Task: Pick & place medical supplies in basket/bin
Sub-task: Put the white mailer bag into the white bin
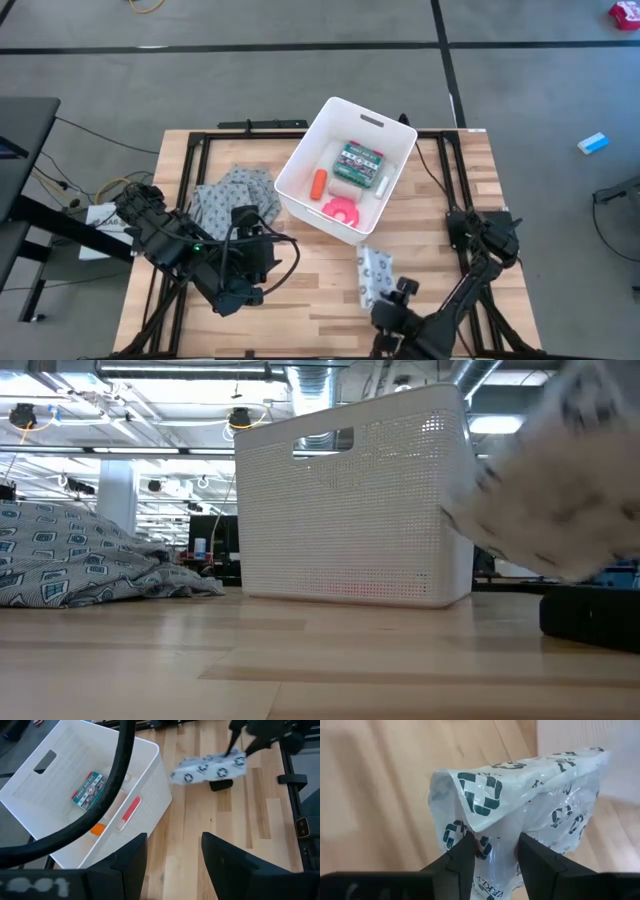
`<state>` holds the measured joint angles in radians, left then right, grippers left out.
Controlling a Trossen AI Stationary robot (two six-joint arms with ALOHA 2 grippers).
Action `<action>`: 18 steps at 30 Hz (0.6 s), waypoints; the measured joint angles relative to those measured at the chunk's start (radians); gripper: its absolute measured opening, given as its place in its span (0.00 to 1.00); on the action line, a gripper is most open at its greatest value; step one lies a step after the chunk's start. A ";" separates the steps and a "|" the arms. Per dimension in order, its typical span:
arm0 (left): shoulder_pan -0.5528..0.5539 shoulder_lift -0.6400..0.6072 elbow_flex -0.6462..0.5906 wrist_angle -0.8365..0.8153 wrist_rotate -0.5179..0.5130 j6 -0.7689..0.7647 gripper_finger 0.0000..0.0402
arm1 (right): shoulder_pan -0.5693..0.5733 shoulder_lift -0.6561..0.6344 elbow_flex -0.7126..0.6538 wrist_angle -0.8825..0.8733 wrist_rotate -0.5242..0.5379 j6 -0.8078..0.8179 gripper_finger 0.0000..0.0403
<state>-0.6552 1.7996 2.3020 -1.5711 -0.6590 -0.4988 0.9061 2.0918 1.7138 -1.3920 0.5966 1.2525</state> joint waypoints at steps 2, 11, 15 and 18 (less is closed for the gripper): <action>0.000 0.000 0.000 0.000 0.000 0.000 0.44 | 0.000 0.000 0.040 0.036 0.049 -0.047 0.31; 0.000 0.000 0.000 0.000 0.001 -0.012 0.44 | -0.006 -0.001 0.197 0.185 0.275 -0.346 0.31; 0.000 0.000 0.000 0.002 0.006 -0.016 0.44 | -0.016 -0.001 0.269 0.228 0.347 -0.543 0.30; 0.000 0.000 0.000 0.032 0.006 -0.032 0.44 | -0.030 -0.003 0.326 0.192 0.408 -0.692 0.30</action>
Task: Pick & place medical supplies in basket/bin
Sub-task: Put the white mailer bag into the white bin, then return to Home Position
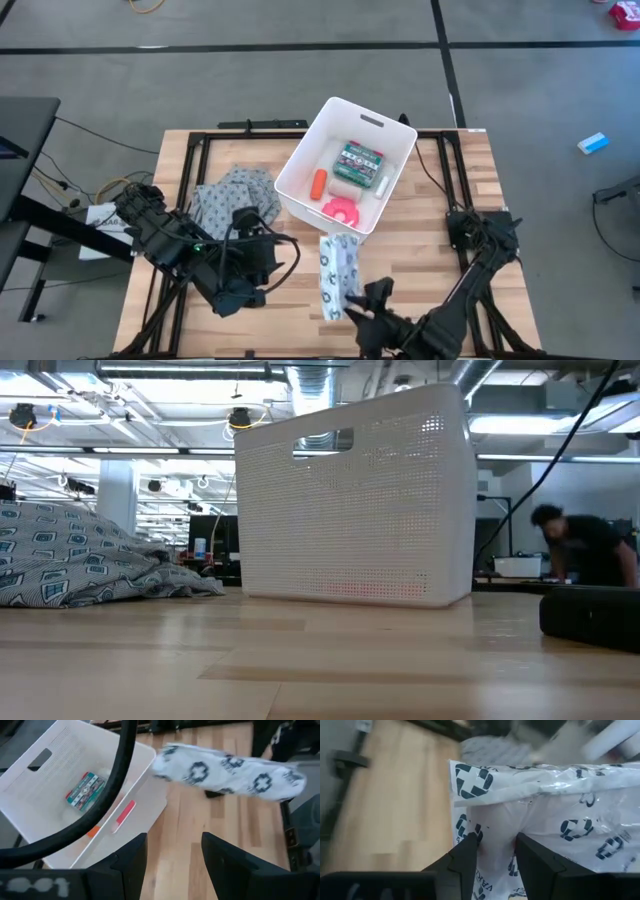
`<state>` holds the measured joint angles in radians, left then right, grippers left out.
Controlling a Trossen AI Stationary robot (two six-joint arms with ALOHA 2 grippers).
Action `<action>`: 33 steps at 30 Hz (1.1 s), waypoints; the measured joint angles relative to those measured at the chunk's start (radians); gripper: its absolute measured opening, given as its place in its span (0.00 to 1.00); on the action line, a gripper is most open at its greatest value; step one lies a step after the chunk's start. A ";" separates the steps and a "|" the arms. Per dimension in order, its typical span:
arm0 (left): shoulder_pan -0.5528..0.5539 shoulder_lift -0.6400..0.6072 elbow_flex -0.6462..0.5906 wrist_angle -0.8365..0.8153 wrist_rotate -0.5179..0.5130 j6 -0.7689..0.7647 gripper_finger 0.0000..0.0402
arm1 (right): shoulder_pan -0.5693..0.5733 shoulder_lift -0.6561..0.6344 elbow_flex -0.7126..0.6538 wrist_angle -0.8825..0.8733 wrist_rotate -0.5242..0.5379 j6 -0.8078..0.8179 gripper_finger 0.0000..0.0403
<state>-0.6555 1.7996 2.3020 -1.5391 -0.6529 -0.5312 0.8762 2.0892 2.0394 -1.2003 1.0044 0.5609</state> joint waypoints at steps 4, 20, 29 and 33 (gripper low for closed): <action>-0.001 0.000 0.000 0.038 0.001 0.008 0.44 | -0.031 0.000 0.075 -0.106 0.126 -0.123 0.29; -0.008 -0.001 0.001 0.036 0.016 0.010 0.44 | -0.609 -0.159 0.176 -0.366 -0.129 -0.244 0.15; -0.027 -0.001 0.001 0.025 0.019 0.020 0.44 | -0.993 -0.085 0.148 -0.268 -0.663 -0.145 0.02; -0.041 -0.001 0.001 -0.001 0.016 0.022 0.44 | -1.044 -0.023 0.147 -0.278 -0.663 -0.204 0.02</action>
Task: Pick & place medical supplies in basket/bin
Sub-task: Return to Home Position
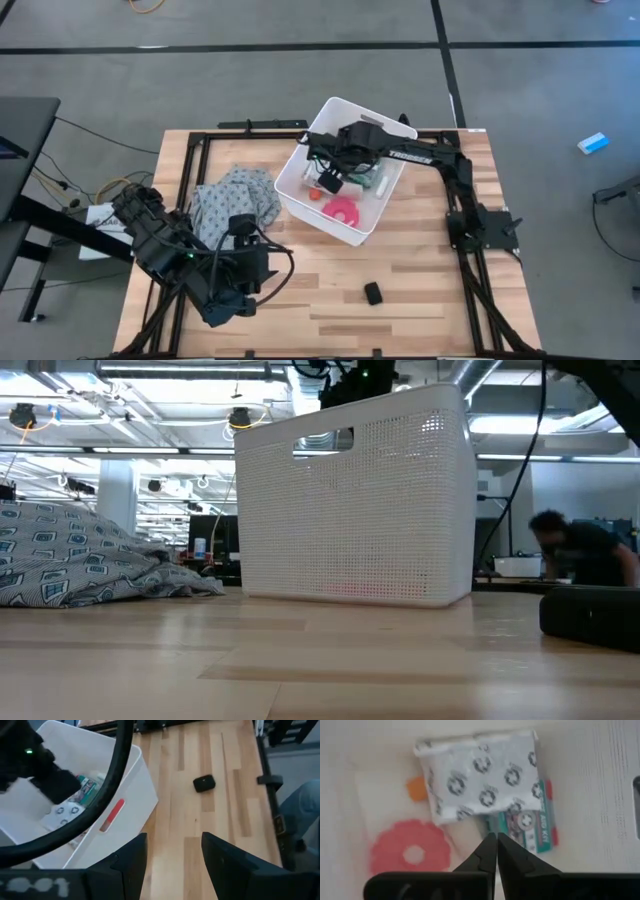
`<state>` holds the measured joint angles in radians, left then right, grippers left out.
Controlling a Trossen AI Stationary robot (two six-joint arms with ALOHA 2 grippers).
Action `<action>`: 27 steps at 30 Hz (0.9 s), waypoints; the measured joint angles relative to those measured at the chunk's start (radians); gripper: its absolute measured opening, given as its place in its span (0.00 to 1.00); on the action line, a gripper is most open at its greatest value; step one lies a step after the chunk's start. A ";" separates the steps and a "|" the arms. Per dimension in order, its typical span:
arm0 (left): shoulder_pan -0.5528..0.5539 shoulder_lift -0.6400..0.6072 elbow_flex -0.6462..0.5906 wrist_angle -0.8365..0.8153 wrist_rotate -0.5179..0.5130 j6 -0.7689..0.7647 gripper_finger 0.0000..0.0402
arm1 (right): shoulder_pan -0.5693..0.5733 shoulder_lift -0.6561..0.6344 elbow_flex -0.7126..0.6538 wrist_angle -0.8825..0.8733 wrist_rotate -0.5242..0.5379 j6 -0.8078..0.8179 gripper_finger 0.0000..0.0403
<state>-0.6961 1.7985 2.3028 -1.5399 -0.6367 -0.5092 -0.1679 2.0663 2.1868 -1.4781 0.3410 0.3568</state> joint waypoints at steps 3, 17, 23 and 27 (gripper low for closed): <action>-0.007 0.000 0.000 -0.034 -0.032 0.024 0.44 | -0.002 0.003 0.001 -0.005 0.001 -0.041 0.02; 0.071 -0.260 -0.001 -0.032 -0.195 0.205 0.44 | 0.261 -0.353 0.028 -0.091 0.181 -0.178 0.00; 0.054 -0.501 -0.122 -0.028 -0.168 0.326 0.44 | 0.459 -0.580 -0.148 -0.038 0.169 -0.299 0.00; 0.031 -0.726 -0.421 -0.009 -0.121 0.241 0.44 | 0.571 -0.790 -0.461 0.147 0.164 -0.298 0.00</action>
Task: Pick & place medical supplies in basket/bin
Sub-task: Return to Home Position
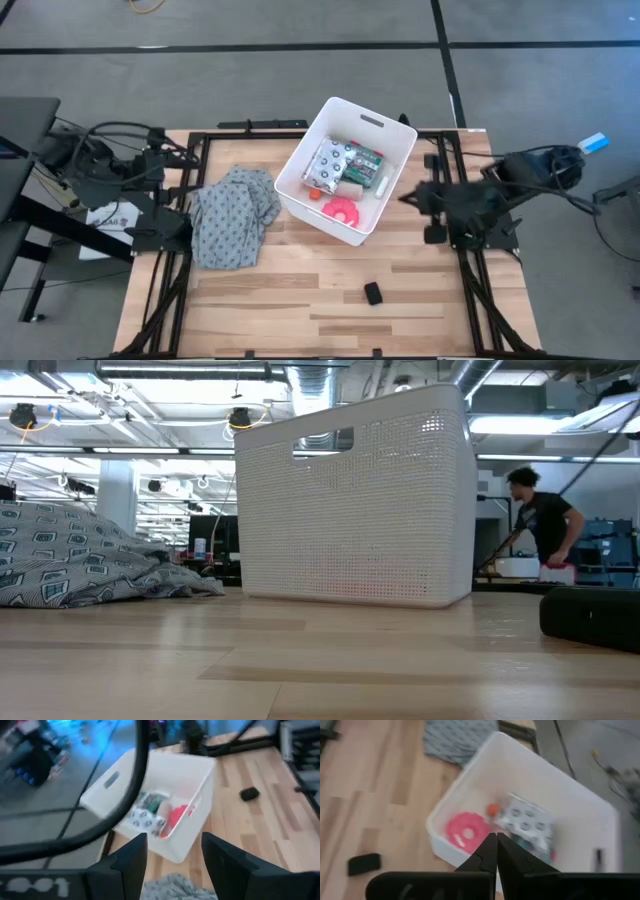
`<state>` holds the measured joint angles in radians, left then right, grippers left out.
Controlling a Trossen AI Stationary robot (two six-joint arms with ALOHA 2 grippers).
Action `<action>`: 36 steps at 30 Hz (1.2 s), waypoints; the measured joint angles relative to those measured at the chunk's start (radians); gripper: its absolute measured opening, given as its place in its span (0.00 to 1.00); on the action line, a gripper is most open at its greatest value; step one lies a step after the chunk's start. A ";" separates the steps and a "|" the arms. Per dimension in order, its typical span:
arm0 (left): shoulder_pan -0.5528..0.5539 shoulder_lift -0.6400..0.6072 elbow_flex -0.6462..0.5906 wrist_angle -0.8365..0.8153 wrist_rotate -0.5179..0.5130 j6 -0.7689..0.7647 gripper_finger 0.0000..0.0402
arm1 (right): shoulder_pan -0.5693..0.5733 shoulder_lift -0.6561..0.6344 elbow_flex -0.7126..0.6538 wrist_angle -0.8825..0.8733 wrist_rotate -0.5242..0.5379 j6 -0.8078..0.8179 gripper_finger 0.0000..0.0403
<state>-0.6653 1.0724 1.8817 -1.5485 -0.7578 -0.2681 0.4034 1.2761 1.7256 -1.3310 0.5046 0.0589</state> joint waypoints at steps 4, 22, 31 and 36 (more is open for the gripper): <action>-0.027 -0.230 -0.401 0.207 -0.117 -0.121 0.44 | 0.086 -0.237 -0.403 0.282 -0.010 0.015 0.00; 0.035 -0.817 -1.207 1.255 0.260 0.617 0.44 | 0.218 -0.914 -1.408 1.168 -0.162 -0.140 0.00; 0.042 -1.059 -1.482 1.369 0.307 0.671 0.44 | 0.218 -1.086 -1.600 1.325 -0.317 -0.247 0.00; 0.043 -1.070 -1.531 1.387 0.316 0.590 0.44 | 0.218 -1.169 -1.656 1.316 -0.315 -0.239 0.00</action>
<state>-0.6228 0.0023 0.3503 -0.1613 -0.4423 0.3218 0.6216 0.1070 0.0693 -0.0152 0.1892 -0.1796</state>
